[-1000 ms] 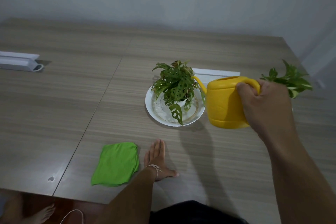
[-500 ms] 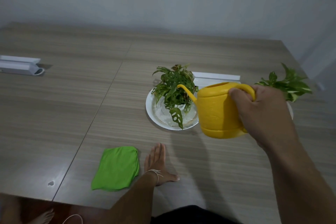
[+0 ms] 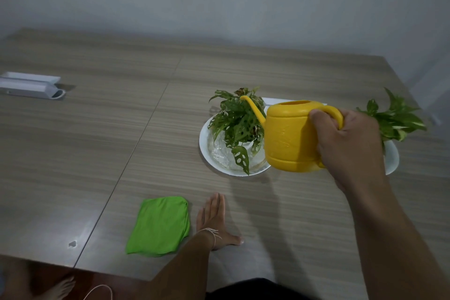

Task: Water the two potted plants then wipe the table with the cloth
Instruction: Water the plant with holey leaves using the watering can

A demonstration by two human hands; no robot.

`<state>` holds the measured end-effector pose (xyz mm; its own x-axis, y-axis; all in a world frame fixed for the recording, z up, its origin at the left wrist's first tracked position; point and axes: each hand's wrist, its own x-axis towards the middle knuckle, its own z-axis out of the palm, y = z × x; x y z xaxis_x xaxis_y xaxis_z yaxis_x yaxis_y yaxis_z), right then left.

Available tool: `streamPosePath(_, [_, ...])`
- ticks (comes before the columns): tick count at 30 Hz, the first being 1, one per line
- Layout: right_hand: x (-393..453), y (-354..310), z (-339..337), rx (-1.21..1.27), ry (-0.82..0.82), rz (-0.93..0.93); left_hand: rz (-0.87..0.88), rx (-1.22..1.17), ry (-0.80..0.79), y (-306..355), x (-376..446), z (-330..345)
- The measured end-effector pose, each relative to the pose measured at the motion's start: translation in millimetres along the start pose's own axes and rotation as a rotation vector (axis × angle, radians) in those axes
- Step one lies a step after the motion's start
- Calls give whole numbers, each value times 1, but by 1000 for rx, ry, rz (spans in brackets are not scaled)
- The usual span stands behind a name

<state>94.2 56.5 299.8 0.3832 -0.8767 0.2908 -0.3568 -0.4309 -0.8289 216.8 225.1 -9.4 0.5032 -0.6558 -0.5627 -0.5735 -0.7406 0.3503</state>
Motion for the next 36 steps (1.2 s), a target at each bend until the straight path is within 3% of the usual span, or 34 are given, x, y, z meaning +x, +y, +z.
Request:
streamPosePath(20, [-2, 11, -13, -152, -25, 3, 0, 6, 2, -1, 0, 1])
streamPosePath(36, [-9, 7, -10, -58, -62, 12, -11, 4, 9, -1, -1, 2])
